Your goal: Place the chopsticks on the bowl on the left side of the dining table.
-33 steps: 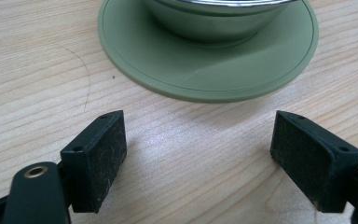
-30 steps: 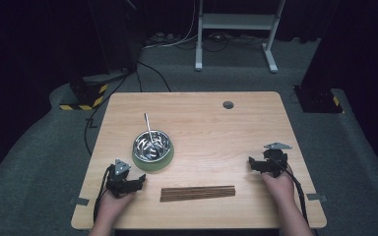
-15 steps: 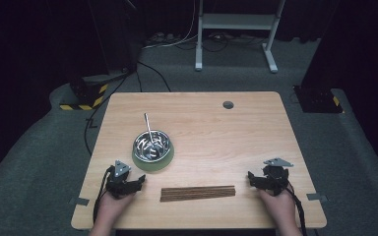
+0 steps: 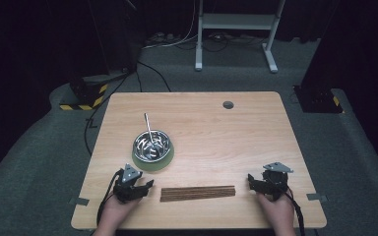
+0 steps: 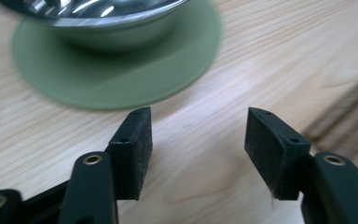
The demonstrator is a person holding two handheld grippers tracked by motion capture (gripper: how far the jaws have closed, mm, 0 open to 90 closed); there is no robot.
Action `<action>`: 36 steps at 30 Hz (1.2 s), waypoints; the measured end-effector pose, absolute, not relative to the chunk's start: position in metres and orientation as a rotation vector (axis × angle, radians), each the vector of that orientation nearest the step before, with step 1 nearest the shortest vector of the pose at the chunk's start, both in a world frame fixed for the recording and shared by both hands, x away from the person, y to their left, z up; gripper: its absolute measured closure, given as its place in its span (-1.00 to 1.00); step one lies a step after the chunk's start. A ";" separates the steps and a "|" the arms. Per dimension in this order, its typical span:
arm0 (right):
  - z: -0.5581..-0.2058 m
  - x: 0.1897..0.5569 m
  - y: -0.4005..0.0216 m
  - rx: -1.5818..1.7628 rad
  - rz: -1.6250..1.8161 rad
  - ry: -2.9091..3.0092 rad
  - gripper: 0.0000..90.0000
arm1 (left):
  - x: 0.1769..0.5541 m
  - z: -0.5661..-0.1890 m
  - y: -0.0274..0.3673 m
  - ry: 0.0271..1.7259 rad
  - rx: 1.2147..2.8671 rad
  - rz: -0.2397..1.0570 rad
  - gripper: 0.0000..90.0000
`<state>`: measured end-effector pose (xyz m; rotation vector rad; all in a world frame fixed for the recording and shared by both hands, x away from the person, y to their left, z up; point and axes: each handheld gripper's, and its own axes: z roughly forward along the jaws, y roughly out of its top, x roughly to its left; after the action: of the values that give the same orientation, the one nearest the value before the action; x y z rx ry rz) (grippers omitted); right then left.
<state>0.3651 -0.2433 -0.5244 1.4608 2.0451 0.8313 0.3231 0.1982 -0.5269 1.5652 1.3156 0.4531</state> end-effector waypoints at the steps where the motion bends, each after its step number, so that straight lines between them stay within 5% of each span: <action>1: -0.524 0.365 -0.243 1.461 0.831 2.045 -0.71 | 0.323 -0.527 0.198 1.316 1.565 0.453 -0.02; 12: -0.524 0.365 -0.243 1.466 0.832 2.039 -0.70 | 0.313 -0.524 0.162 1.174 1.627 0.347 0.11; 36: -0.524 0.365 -0.244 1.477 0.848 2.047 -0.68 | 0.327 -0.535 0.152 1.150 1.670 0.375 0.27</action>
<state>0.3653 -0.2442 -0.5244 1.4773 2.0470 0.8478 0.3273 0.1516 -0.5353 1.6701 1.1501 0.3748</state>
